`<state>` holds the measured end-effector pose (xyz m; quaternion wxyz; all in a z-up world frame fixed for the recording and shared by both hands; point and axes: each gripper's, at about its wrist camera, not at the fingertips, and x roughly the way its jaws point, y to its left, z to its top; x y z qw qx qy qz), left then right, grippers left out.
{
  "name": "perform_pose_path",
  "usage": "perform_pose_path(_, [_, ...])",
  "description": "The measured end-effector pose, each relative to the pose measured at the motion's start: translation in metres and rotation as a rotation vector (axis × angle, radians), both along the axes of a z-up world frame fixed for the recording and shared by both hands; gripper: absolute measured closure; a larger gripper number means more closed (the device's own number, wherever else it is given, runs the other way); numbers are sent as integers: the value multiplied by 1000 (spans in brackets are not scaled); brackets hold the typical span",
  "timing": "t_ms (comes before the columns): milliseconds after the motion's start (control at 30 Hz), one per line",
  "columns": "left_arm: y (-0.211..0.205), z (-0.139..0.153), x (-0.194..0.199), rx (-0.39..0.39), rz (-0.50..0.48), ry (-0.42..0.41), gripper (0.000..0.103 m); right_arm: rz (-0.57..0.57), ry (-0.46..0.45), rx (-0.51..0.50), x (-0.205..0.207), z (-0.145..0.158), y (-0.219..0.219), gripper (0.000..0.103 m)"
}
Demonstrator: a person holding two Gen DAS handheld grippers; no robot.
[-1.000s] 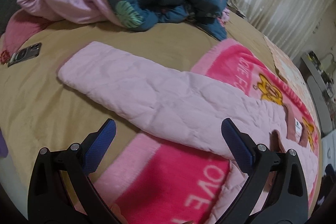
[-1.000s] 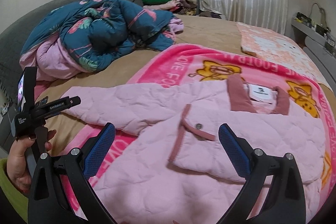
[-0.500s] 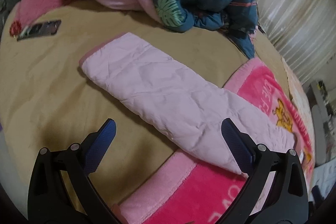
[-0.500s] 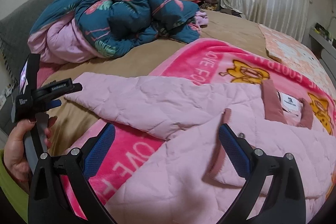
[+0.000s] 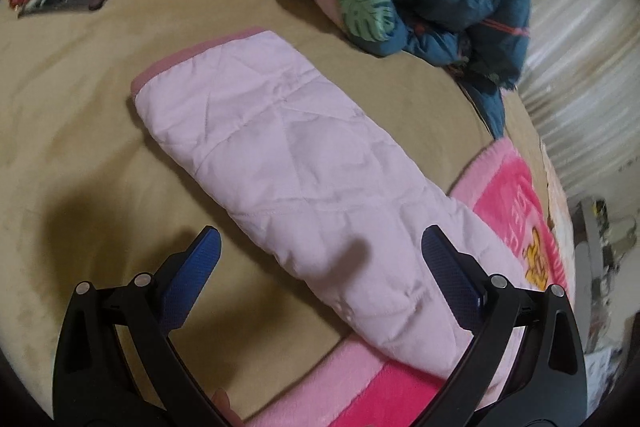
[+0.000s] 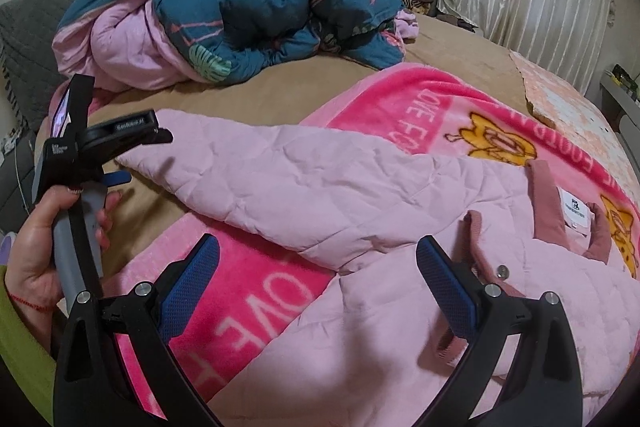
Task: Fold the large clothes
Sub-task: 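Move the left gripper along the other sleeve toward its cuff, then close the left gripper on the sleeve cuff and lift it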
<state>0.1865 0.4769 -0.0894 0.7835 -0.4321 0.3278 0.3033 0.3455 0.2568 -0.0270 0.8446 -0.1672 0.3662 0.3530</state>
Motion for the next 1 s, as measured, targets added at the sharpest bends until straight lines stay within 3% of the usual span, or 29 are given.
perform_pose_path(200, [16, -27, -4, -64, 71, -45, 9, 1, 15, -6, 1, -8, 2, 5])
perform_pose_path(267, [19, -33, -6, -69, 88, -48, 14, 1, 10, -12, 1, -7, 0, 5])
perform_pose_path(333, [21, -33, -5, -53, 92, -43, 33, -5, 4, -16, 1, -6, -4, 5])
perform_pose_path(367, [22, -33, -5, -54, 85, -54, 58, -10, 4, -16, 2, -5, -6, 5])
perform_pose_path(400, [23, -33, -4, -58, 82, -58, 71, -15, 4, -15, 3, -4, -9, 5])
perform_pose_path(500, [21, -30, -3, -57, 59, -97, 90, -37, 4, -16, 5, -2, -19, 5])
perform_pose_path(600, [15, -10, -1, -3, 37, -124, 94, -57, 1, -13, 7, 1, -29, 5])
perform_pose_path(1000, [-28, 91, -9, 184, -40, -309, 95, -122, -2, 4, 6, 11, -74, 5])
